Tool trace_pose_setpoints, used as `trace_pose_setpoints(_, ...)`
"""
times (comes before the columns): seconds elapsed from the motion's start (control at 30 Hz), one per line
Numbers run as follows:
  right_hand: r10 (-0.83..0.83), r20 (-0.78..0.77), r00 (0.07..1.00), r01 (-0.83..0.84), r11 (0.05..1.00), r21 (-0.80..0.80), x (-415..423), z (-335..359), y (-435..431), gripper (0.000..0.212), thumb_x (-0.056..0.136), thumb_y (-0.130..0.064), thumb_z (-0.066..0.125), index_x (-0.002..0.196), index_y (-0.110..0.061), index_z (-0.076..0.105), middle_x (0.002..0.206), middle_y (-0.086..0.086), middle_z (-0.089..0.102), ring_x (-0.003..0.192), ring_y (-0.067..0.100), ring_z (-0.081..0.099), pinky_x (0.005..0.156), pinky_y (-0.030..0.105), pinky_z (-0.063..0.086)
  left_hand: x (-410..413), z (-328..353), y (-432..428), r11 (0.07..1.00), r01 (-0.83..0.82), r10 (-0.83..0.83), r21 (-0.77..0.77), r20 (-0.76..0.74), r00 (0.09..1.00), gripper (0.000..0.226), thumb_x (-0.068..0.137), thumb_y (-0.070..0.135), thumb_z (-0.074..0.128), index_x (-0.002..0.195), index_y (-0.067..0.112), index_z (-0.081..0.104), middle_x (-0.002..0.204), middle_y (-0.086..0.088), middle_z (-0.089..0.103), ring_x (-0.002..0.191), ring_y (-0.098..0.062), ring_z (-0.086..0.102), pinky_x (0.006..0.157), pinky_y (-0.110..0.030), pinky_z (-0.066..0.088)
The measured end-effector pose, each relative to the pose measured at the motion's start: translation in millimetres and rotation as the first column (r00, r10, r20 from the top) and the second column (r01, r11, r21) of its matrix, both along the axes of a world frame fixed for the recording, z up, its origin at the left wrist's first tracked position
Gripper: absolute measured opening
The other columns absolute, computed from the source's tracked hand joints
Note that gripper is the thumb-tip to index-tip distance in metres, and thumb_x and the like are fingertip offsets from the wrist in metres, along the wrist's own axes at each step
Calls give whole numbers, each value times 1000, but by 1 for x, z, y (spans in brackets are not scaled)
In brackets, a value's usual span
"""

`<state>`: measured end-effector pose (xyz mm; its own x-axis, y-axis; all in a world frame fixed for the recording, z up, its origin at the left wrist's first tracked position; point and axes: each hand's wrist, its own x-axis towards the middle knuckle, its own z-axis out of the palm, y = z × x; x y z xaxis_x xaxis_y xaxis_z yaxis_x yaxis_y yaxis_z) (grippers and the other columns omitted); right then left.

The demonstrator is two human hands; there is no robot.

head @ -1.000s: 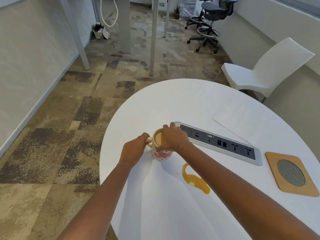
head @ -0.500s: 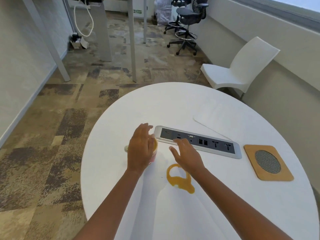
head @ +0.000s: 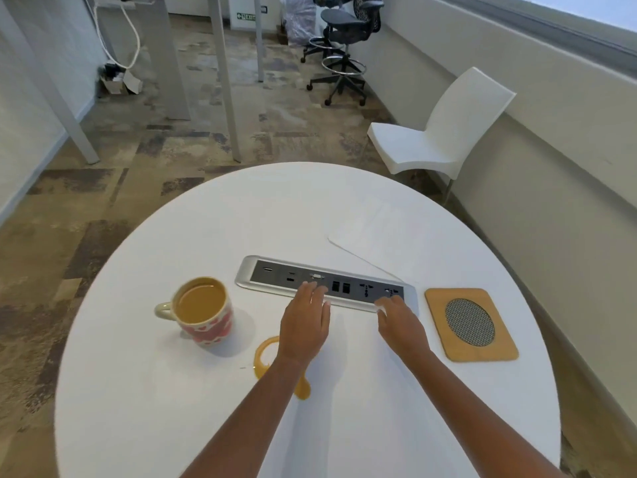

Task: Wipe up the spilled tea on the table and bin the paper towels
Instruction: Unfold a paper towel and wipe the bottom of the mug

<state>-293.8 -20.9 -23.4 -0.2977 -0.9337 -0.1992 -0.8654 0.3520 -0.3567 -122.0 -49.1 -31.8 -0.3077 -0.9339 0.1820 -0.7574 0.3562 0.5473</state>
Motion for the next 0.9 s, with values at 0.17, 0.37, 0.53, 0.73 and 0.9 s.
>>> trace_pose_setpoints(0.17, -39, -23, 999, 39, 999, 16, -64, -3, -4, 32, 95, -4, 37, 122, -5, 55, 124, 14, 54, 109, 31, 57, 84, 35, 47, -45, -22, 1, 995, 43, -51, 92, 86, 995, 42, 99, 22, 29, 139, 12, 35, 149, -6, 36, 141, -15, 27, 114, -25, 26)
trace_pose_setpoints(0.37, -26, -70, 997, 25, 1000, -7, -121, -8, -26, 33, 94, -3, 36, 120, -2, 56, 122, 16, 55, 111, 32, 55, 84, 37, 46, -85, -39, -11, 995, 35, -47, 96, 132, 990, 42, 98, 20, 31, 138, 10, 37, 149, -9, 35, 142, -19, 26, 113, -27, 27)
trace_pose_setpoints(0.53, 81, -90, 993, -82, 997, -3, -139, -16, -54, 37, 95, -4, 37, 129, -7, 50, 132, 11, 51, 120, 29, 50, 93, 39, 45, -107, -45, -20, 995, 9, -27, 95, 188, 982, 42, 99, 21, 32, 137, 5, 38, 147, -13, 39, 140, -23, 29, 116, -32, 23)
trace_pose_setpoints(0.73, 289, -103, 952, -287, 957, 35, -136, -27, -81, 35, 98, -22, 41, 129, -10, 49, 135, 8, 49, 126, 24, 45, 95, 38, 45, -111, -51, -23, 994, -15, -17, 109, 294, 956, 44, 100, 25, 25, 141, 9, 32, 151, -7, 33, 142, -16, 24, 116, -27, 18)
trace_pose_setpoints(0.9, 313, -195, 929, -313, 949, 36, -129, -30, -92, 37, 94, -35, 48, 121, -10, 53, 120, 11, 57, 113, 28, 53, 87, 37, 46, -108, -45, -25, 994, 4, -36, 108, 296, 954, 42, 100, 25, 27, 139, 11, 35, 150, -5, 34, 140, -14, 27, 114, -25, 20)
